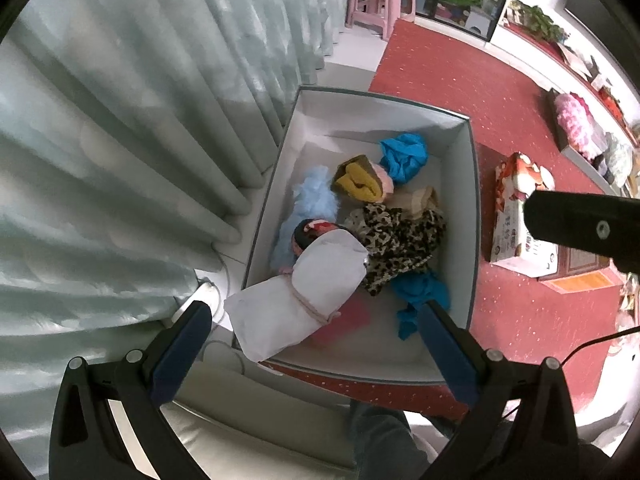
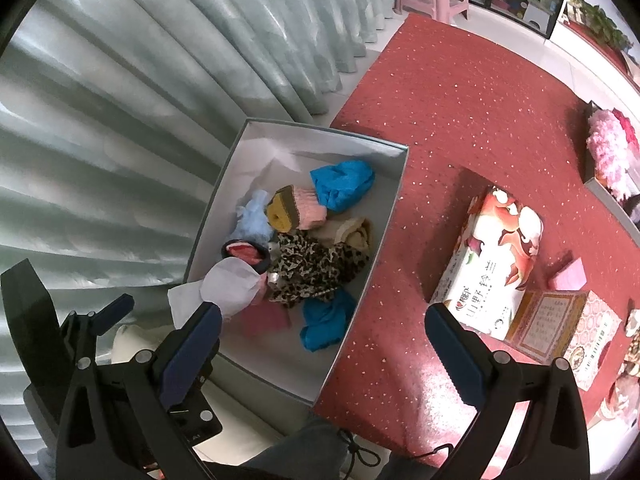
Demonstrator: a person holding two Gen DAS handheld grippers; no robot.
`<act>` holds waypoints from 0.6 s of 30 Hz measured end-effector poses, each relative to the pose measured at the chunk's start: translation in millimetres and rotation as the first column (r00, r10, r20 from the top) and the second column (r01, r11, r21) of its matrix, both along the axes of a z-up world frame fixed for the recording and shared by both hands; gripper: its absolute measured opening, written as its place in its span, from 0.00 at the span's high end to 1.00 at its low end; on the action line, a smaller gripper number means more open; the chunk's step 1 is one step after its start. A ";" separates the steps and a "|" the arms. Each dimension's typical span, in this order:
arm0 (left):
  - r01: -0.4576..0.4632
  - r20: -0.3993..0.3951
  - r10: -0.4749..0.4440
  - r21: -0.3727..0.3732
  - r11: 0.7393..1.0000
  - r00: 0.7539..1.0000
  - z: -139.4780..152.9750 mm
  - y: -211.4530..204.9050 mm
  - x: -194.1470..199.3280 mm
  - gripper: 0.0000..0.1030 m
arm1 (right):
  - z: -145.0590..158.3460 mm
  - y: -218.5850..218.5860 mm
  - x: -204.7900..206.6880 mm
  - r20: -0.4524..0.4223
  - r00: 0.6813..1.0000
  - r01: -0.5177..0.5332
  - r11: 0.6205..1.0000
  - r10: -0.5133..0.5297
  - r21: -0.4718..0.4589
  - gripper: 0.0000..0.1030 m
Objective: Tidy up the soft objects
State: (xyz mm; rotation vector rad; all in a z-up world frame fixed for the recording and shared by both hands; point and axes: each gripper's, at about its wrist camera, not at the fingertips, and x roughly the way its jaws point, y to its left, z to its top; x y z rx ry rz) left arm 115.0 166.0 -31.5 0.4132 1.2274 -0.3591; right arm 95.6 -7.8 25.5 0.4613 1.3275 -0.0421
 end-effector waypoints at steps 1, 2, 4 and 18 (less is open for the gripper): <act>0.004 0.002 -0.004 0.003 1.000 1.000 0.7 -1.0 -0.3 0.00 | -0.1 0.0 -0.6 0.000 1.000 -0.001 1.000 0.001 0.004 0.01; 0.005 0.001 -0.005 0.003 1.000 1.000 0.9 -1.2 -0.5 0.00 | -0.3 0.0 -1.0 -0.001 1.000 -0.001 1.000 0.001 0.004 0.01; 0.011 -0.003 -0.011 0.005 1.000 1.000 1.4 -2.5 -0.7 0.00 | -0.5 0.4 -1.2 -0.003 1.000 -0.006 1.000 0.006 0.001 0.01; 0.059 0.006 -0.059 0.034 0.998 0.998 0.6 -15.5 -6.0 0.00 | 1.0 0.8 -2.0 -0.006 1.000 -0.021 1.000 0.021 -0.010 0.01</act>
